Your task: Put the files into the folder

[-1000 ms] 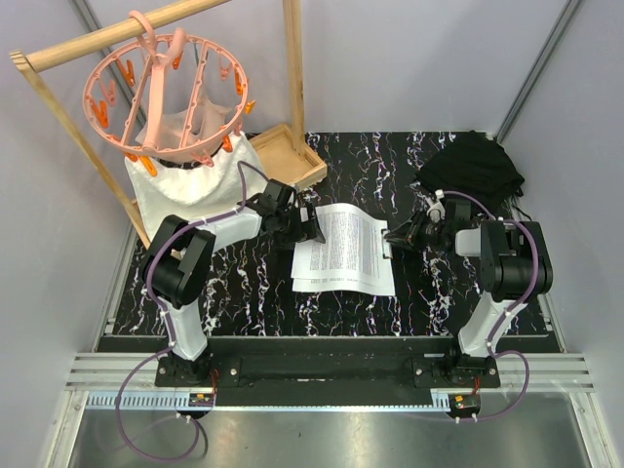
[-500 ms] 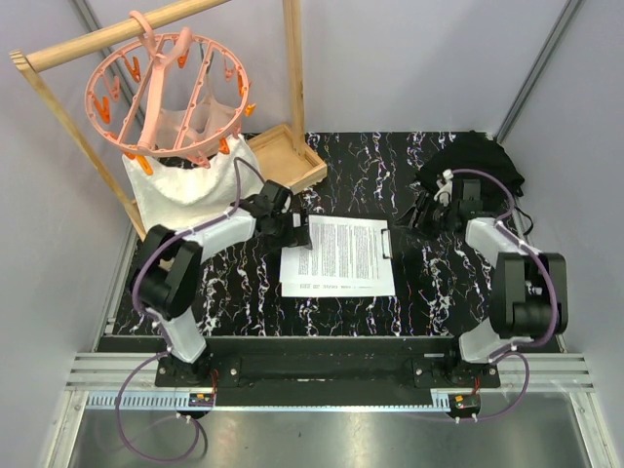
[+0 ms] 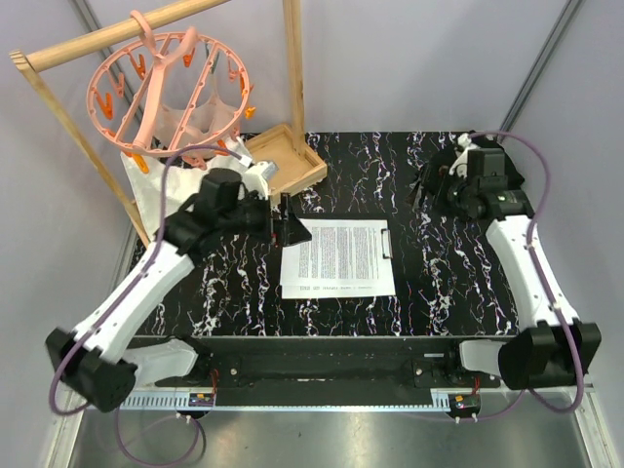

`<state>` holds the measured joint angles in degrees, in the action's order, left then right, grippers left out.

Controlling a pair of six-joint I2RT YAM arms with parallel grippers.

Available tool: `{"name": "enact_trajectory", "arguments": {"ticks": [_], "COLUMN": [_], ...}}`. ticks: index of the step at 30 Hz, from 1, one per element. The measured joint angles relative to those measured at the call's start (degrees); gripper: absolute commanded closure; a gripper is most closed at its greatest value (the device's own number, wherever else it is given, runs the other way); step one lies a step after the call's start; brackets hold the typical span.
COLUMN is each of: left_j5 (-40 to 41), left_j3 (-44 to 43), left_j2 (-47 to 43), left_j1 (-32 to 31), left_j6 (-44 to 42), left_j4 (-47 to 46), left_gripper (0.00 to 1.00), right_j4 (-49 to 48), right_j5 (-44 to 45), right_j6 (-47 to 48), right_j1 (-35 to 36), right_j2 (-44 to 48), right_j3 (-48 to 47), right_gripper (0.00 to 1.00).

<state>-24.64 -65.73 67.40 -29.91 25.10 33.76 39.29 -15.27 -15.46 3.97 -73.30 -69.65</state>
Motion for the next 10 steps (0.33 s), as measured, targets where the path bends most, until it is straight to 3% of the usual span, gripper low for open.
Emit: {"name": "enact_trajectory", "arguments": {"ticks": [6, 10], "left_j5": [-12.9, -14.2], "left_j3": [-14.8, -28.1], "left_j2": [-9.9, -13.9], "left_j1": [0.0, 0.0], "left_j6": [-1.4, -2.5], "left_j4": [1.3, 1.4], "left_gripper": [0.01, 0.01], "right_j4": [5.1, 6.1], "right_j5": [2.6, 1.9], "right_j6": [-0.1, -0.4], "right_j1": [0.0, 0.0], "right_j2": [8.3, 14.7], "right_j3": [-11.5, -16.2], "right_gripper": [0.0, 0.0]}}
